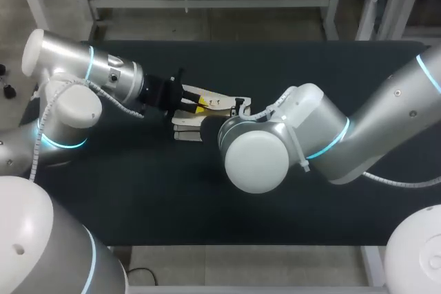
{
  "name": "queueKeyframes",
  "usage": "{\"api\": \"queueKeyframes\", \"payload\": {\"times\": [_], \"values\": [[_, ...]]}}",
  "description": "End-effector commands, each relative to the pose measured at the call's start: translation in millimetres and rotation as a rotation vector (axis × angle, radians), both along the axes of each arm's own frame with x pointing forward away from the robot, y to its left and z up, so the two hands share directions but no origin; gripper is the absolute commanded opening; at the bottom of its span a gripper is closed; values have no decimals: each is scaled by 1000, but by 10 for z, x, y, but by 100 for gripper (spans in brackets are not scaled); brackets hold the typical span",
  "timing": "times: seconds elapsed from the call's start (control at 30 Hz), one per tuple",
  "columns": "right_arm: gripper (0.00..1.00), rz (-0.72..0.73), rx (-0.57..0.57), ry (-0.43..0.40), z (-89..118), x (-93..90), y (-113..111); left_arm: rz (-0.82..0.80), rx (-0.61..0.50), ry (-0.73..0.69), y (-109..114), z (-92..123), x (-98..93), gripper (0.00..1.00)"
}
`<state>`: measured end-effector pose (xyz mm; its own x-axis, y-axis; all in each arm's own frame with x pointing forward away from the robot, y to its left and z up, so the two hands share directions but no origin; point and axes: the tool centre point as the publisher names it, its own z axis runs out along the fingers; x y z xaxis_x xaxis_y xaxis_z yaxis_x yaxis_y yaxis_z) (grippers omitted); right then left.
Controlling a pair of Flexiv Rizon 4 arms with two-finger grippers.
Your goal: Pick up the bag, open it, inspect its contents, close it, and place it on the opposite side
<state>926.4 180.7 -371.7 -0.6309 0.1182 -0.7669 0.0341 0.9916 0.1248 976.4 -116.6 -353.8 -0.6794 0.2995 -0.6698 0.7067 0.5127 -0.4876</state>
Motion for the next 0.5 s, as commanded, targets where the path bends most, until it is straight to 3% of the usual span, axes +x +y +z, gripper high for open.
{"api": "queueKeyframes", "payload": {"times": [0.03, 0.27, 0.3, 0.33, 0.5], "values": [[0, 6, 11, -74, -39, 6, -29, 57, -109, -37, 47, -90, -93, 0], [0, 6, 11, -74, -39, 6, -29, 65, -98, -40, 4, -87, -92, 0], [0, 6, 11, -74, -39, 6, -29, 65, -99, -41, 5, -66, -83, 22], [0, 6, 11, -74, -39, 6, -29, 62, -97, -44, 0, -48, -77, 33], [0, 6, 11, -74, -39, 6, -29, 63, -78, -53, -23, 43, -33, 34]]}}
